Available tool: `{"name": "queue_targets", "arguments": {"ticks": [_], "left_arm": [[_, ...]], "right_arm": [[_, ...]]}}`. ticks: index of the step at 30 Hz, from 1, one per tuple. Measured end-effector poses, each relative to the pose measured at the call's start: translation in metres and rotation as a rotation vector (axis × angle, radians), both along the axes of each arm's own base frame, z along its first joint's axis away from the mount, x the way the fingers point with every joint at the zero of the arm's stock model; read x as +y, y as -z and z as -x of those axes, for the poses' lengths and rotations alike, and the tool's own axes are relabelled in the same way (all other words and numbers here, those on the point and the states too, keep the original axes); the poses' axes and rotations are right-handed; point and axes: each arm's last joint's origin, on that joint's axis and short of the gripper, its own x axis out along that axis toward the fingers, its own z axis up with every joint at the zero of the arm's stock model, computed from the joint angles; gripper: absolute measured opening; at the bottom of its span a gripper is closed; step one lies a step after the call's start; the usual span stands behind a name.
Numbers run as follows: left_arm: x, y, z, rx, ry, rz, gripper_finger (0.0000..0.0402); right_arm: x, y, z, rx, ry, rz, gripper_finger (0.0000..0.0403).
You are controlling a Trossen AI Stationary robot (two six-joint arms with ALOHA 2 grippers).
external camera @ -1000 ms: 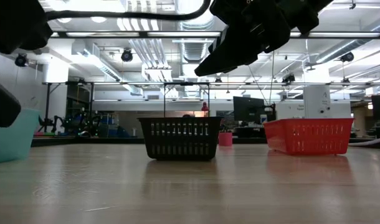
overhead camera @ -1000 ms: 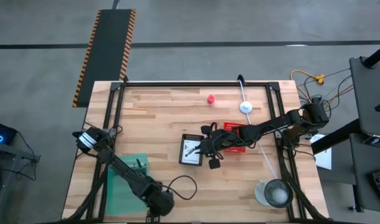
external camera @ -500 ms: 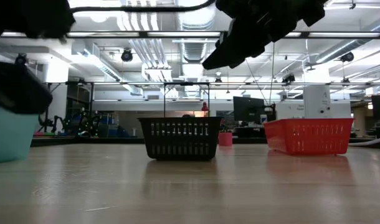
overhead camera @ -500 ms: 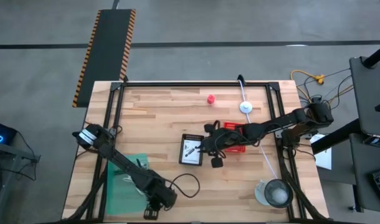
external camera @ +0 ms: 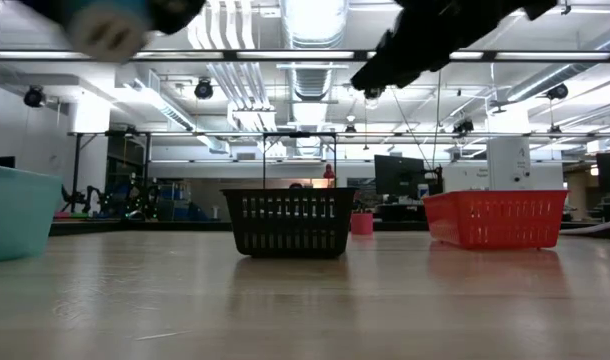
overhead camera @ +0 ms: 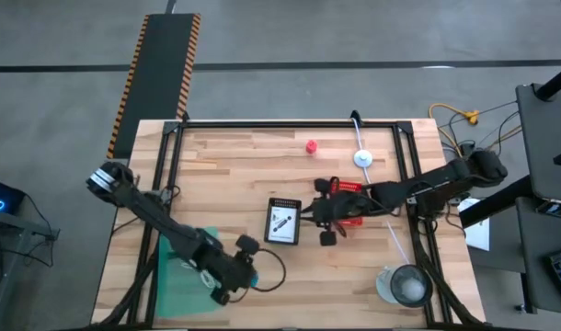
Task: Pick and place items into bin
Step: Put the blue charger adapter into the red bin
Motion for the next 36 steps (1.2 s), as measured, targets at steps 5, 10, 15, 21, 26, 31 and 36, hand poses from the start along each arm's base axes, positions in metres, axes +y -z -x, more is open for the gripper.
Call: {"name": "queue_targets", "arguments": {"ticks": [5, 10, 15, 21, 26, 31, 36], "left_arm": [[0.034, -0.006, -0.009, -0.222, 0.072, 0.000, 0.0132], [0.067, -0.004, -0.019, -0.342, 0.009, -0.026, 0.0132], [0.081, -0.004, -0.028, -0.489, 0.060, -0.118, 0.0132], [0.085, -0.006, -0.032, -0.559, 0.073, -0.310, 0.0132], [0.087, -0.011, -0.036, -0.629, 0.036, -0.474, 0.0132], [0.087, -0.010, -0.045, -0.699, 0.042, -0.661, 0.0132], [0.089, -0.007, -0.051, -0.706, 0.024, -0.784, 0.0132]], "right_arm": [[0.001, -0.004, 0.027, -0.151, 0.103, 0.026, 0.0059], [-0.003, 0.006, 0.049, -0.353, 0.104, 0.021, 0.0059], [-0.002, 0.020, 0.059, -0.482, -0.022, -0.018, 0.0059], [0.000, 0.022, 0.054, -0.542, -0.008, -0.199, 0.0070], [0.004, 0.026, 0.038, -0.512, 0.005, -0.224, 0.0127], [0.006, 0.022, 0.018, -0.508, 0.011, -0.223, 0.0194], [0.006, 0.017, 0.014, -0.525, -0.004, -0.187, 0.0231]]}}
